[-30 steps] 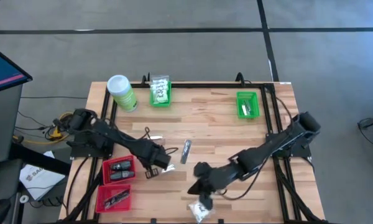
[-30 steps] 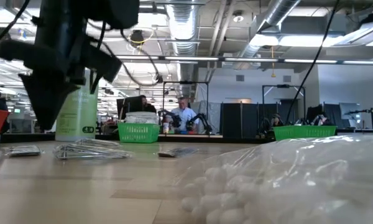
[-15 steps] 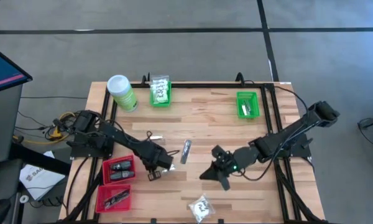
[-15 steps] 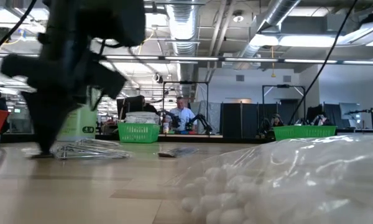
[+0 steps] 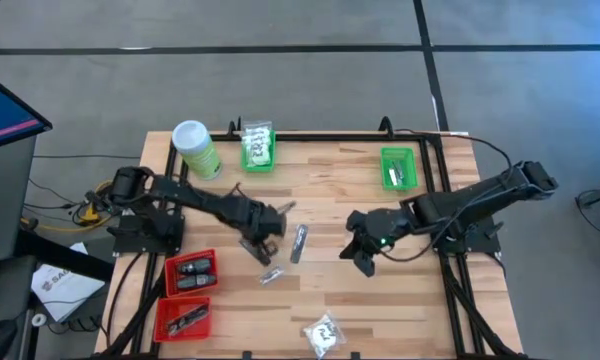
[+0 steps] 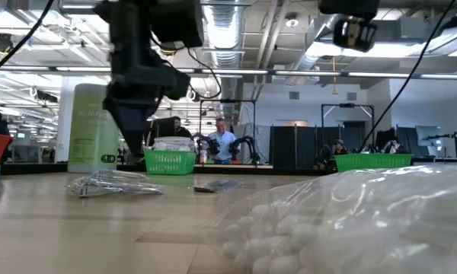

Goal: Pick & Place Travel size toiletries
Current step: Put the black comb into the bottom red basket

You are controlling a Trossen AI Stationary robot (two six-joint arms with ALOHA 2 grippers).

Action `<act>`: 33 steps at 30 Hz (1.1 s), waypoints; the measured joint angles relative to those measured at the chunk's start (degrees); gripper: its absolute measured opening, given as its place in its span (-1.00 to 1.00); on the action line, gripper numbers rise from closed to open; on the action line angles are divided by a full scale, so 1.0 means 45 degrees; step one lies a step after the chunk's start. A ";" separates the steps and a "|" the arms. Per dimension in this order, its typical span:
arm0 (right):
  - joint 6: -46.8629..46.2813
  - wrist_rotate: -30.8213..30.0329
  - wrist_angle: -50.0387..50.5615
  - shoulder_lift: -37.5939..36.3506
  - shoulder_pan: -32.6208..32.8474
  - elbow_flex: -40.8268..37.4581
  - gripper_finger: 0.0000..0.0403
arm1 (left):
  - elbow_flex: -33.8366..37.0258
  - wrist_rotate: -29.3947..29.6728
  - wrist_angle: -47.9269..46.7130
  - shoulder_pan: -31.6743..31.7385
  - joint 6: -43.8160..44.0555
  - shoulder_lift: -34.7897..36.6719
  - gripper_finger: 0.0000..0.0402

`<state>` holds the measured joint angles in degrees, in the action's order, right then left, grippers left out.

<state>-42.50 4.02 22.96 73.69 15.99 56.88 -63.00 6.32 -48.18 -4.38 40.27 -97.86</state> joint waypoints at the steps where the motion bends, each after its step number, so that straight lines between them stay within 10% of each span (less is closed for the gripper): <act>1: 0.0289 0.0436 0.0016 0.0000 -0.0250 0.0000 -1.00 | 0.0000 0.0007 -0.0158 0.0312 0.0064 0.0000 -1.00; 14: 0.3932 0.3357 0.1143 0.0141 -0.3092 0.0000 -1.00 | 0.0300 0.0496 -0.1409 0.2326 0.1375 -0.0306 -1.00; 33: 0.7492 0.5812 0.1496 0.3668 -0.4643 0.0008 -1.00 | 0.1277 -0.1015 0.1577 0.1381 0.4000 -0.0249 -1.00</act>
<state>-8.78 30.17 29.69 90.20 -4.91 56.92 -57.26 1.75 -41.08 1.83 58.26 -98.98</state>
